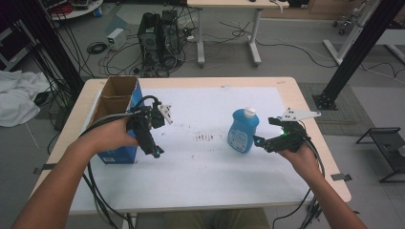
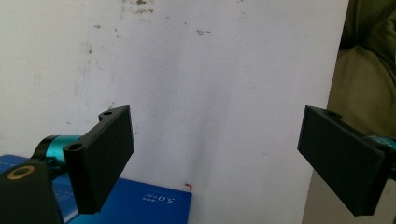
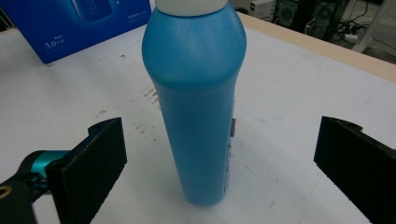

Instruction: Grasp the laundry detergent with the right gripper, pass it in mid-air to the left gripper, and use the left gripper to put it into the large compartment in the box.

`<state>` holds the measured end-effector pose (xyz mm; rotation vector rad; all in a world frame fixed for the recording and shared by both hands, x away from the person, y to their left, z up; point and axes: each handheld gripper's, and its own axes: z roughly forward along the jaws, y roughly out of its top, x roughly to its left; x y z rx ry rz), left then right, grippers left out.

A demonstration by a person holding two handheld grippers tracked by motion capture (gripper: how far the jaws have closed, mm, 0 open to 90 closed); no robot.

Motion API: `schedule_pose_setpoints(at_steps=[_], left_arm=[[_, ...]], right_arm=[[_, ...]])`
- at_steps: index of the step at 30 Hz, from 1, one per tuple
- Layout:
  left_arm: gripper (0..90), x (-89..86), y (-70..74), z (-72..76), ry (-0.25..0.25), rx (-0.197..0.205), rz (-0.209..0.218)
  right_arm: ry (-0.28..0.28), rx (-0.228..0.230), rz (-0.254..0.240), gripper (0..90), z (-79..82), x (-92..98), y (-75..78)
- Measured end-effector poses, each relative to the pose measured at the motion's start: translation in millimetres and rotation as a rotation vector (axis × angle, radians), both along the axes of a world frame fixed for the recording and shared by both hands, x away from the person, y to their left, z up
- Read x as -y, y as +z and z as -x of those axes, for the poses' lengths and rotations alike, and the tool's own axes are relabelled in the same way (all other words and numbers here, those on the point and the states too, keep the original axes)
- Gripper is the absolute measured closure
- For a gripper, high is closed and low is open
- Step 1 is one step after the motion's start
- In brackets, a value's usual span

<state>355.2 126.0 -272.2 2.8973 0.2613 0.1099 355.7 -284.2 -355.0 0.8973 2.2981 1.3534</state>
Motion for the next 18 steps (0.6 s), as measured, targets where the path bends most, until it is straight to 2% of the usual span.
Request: schedule_pose_setpoints(at_steps=[3, 7, 9, 11, 15, 16, 18], left_arm=[[10.7, -0.2, -0.9, -0.3, 0.003, -0.003, 0.006], [10.7, -0.5, -1.4, -0.1, 0.003, -0.002, 0.009], [10.7, -0.9, -2.1, -0.2, 0.003, -0.004, 0.009], [10.7, -1.0, -1.8, -0.7, 0.0, -0.003, -0.002], [10.7, -0.4, -2.6, -0.5, 0.003, -0.002, 0.009], [10.7, -0.3, -2.4, -0.5, 0.004, -0.003, 0.01], [10.7, -0.1, -1.9, -0.6, 0.001, -0.003, 0.001]], right_arm=[[-0.018, -0.003, -0.01, 1.4, 0.7, -4.6, -1.6], [-0.021, -0.003, 0.01, 1.4, 1.2, -8.9, -3.1], [-0.015, 0.013, 0.03, 1.4, 2.0, -9.7, -3.7], [-0.016, 0.007, 0.025, 1.4, 4.0, -11.3, -3.3], [-0.025, 0.015, 0.018, 1.4, 4.7, -14.5, -4.4], [-0.016, 0.019, 0.03, 1.4, 4.0, -13.7, -4.4], [-0.026, 0.017, 0.012, 1.4, 3.3, -16.0, -5.4]])
